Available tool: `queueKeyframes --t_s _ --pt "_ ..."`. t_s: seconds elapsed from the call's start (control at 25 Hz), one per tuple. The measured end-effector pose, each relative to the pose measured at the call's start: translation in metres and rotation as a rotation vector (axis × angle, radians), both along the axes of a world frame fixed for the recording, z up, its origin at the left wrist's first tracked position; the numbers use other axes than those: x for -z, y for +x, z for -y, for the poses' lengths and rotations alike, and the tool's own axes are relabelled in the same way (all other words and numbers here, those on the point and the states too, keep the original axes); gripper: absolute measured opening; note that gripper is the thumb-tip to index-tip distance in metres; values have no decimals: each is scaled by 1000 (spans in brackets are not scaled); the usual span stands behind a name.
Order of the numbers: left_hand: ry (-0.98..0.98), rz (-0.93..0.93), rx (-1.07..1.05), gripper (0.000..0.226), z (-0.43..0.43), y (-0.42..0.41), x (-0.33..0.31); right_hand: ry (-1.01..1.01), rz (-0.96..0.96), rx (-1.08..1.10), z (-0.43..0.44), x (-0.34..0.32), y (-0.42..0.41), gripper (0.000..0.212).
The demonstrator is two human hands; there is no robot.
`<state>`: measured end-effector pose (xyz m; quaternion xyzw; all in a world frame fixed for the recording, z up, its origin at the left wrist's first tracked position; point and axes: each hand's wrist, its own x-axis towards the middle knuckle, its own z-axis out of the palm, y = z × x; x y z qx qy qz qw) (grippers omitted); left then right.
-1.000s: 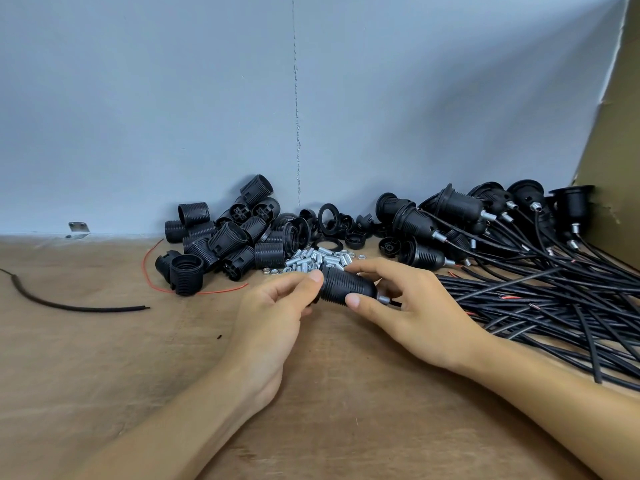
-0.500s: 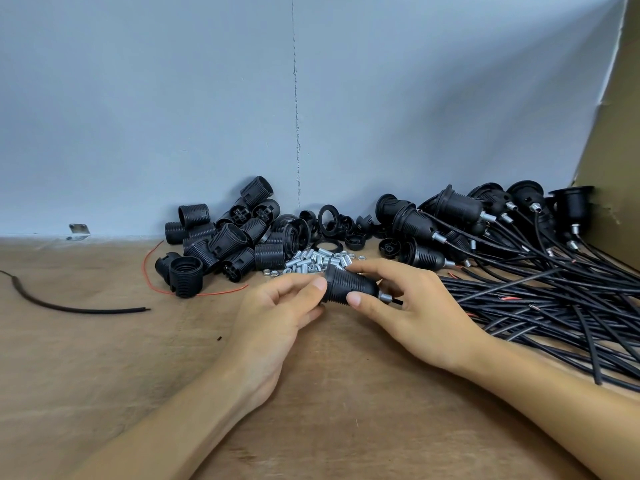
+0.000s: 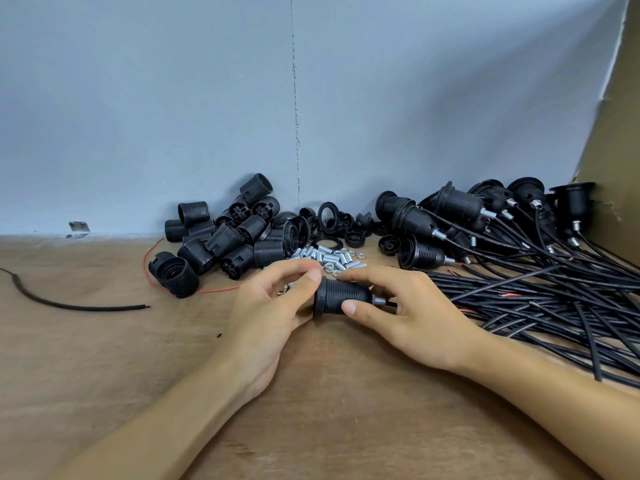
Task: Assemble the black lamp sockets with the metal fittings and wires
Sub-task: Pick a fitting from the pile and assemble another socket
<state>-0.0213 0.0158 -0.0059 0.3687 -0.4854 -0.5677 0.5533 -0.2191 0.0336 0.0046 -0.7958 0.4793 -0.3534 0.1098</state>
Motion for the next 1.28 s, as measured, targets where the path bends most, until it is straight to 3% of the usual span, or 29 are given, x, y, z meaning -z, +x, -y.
queueKeyframes --t_s 0.32,0.52,0.72,0.92,1.12,1.28 --pt "30 -37 56 60 4 6 -1 8 152 -4 1 -1 -2 31" --pt "71 33 48 48 6 6 2 38 273 33 4 -2 -7 32" --pt "57 41 104 68 8 6 3 15 201 39 5 1 -4 35" --pt "64 56 109 65 4 6 0 6 184 36 5 1 -5 34" --pt "70 216 72 69 8 7 4 -4 209 56 5 -1 -6 33" --pt "60 142 118 72 4 6 0 -12 166 50 4 1 -5 35"
